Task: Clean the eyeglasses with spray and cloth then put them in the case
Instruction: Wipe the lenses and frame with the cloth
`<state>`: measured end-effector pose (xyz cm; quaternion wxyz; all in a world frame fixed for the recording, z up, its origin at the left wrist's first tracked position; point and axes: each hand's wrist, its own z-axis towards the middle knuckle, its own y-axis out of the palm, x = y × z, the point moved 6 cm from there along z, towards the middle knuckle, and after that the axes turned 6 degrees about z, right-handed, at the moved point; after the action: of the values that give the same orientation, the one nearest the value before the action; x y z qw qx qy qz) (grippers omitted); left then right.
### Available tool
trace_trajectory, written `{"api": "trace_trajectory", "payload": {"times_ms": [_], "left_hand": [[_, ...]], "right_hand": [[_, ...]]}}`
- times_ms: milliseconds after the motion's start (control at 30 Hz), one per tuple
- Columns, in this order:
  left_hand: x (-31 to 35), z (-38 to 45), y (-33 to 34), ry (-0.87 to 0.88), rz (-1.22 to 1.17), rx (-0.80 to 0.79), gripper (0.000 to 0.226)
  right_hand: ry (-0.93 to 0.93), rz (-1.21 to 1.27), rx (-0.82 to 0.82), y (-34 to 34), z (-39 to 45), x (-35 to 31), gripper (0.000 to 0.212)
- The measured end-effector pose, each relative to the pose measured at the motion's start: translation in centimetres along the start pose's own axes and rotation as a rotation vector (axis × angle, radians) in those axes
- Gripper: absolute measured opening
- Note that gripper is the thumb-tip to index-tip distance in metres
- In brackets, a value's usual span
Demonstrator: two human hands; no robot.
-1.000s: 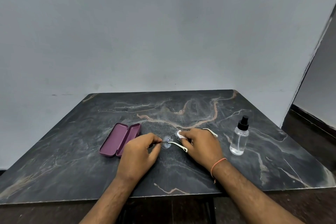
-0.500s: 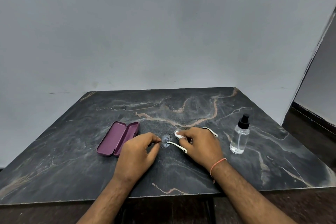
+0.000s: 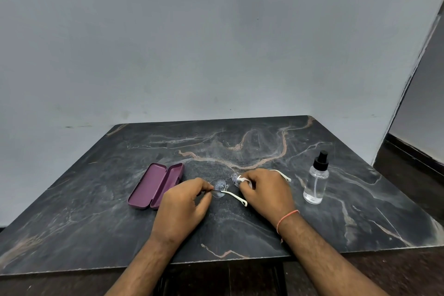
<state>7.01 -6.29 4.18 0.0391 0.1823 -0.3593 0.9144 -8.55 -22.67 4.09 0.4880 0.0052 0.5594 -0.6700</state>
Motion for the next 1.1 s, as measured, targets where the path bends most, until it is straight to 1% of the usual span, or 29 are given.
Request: {"api": "trace_trajectory", "payload": {"times_ms": [67,167,233,300,500,600,767,933,1033,1100], "left_hand": [[0.0,0.0,0.1,0.009,-0.003,-0.004,0.022],[-0.1,0.0,0.1,0.013,0.004,0.001,0.022],[-0.2,0.0,0.1,0.002,0.002,0.008,0.022],[-0.2,0.0,0.0,-0.004,-0.001,0.011,0.021],[-0.1,0.0,-0.1,-0.002,-0.005,0.016,0.02],[0.0,-0.1,-0.1,0.003,-0.006,0.014,0.02],[-0.1,0.0,-0.2,-0.012,-0.009,0.02,0.021],[0.0,0.0,-0.2,-0.014,-0.009,0.023,0.022],[-0.2,0.0,-0.2,-0.018,-0.011,0.023,0.021],[-0.3,0.0,-0.2,-0.027,-0.009,0.025,0.02]], "right_hand": [[0.005,-0.02,0.009,0.0,0.2,0.1,0.027],[-0.042,0.014,0.009,-0.2,-0.1,-0.5,0.027],[-0.087,0.045,-0.014,-0.2,-0.4,-0.8,0.029],[-0.087,0.051,-0.027,0.0,-0.5,-0.9,0.031],[-0.044,-0.08,0.081,-0.5,-0.2,-0.7,0.026],[-0.044,-0.119,0.074,-0.4,-0.1,-0.5,0.027],[-0.116,-0.02,-0.001,0.0,-0.6,-1.1,0.034],[-0.057,-0.072,0.042,-0.2,-0.3,-0.6,0.037],[-0.071,-0.036,-0.012,0.0,-0.5,-0.9,0.035],[-0.05,-0.027,-0.02,0.1,-0.6,-0.8,0.034]]}}
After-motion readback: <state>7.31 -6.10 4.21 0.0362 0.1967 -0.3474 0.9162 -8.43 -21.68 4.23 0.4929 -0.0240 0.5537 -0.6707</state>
